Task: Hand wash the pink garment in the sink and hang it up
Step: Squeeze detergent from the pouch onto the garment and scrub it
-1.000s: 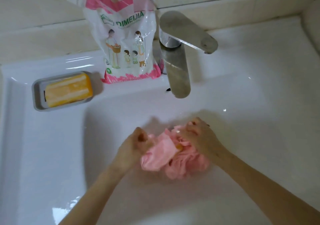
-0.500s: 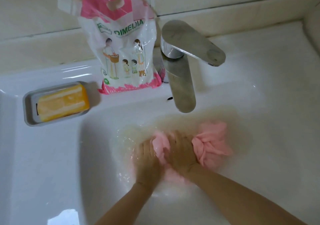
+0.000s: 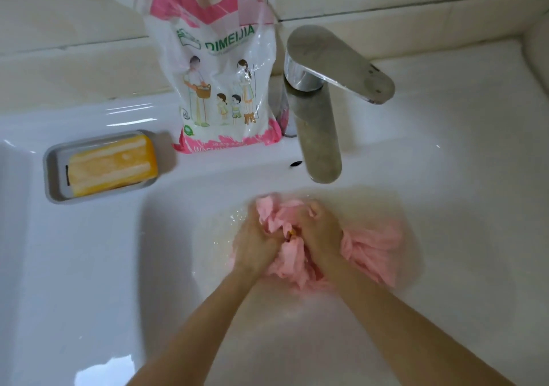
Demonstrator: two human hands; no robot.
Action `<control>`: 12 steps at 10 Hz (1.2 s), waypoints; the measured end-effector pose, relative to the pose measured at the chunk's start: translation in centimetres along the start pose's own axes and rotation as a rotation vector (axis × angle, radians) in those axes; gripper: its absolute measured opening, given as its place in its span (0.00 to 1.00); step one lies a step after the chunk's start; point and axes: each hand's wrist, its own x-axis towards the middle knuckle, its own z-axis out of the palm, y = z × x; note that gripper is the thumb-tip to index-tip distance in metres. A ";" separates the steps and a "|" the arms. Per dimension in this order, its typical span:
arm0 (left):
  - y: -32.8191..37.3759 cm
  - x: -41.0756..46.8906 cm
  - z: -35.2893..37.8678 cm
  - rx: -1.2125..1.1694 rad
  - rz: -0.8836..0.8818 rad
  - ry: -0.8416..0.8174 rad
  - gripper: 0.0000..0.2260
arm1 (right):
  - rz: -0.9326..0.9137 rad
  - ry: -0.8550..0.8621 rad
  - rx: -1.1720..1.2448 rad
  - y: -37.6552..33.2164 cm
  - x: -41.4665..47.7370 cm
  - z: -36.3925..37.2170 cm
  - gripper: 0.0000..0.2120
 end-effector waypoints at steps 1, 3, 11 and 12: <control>-0.5 -1.8 -4.3 -0.167 0.144 -0.211 0.34 | -0.091 -0.138 0.019 -3.9 -2.2 -3.6 0.16; -1.5 -6.7 -4.7 0.318 0.313 0.070 0.23 | -0.382 -0.081 -0.652 -2.2 -5.6 -4.3 0.24; -3.1 0.9 2.0 0.941 0.543 0.120 0.13 | -0.554 0.410 -0.900 2.2 2.1 1.9 0.19; -0.7 1.4 0.3 0.932 0.321 -0.069 0.14 | -0.335 0.297 -0.738 0.9 1.6 1.5 0.19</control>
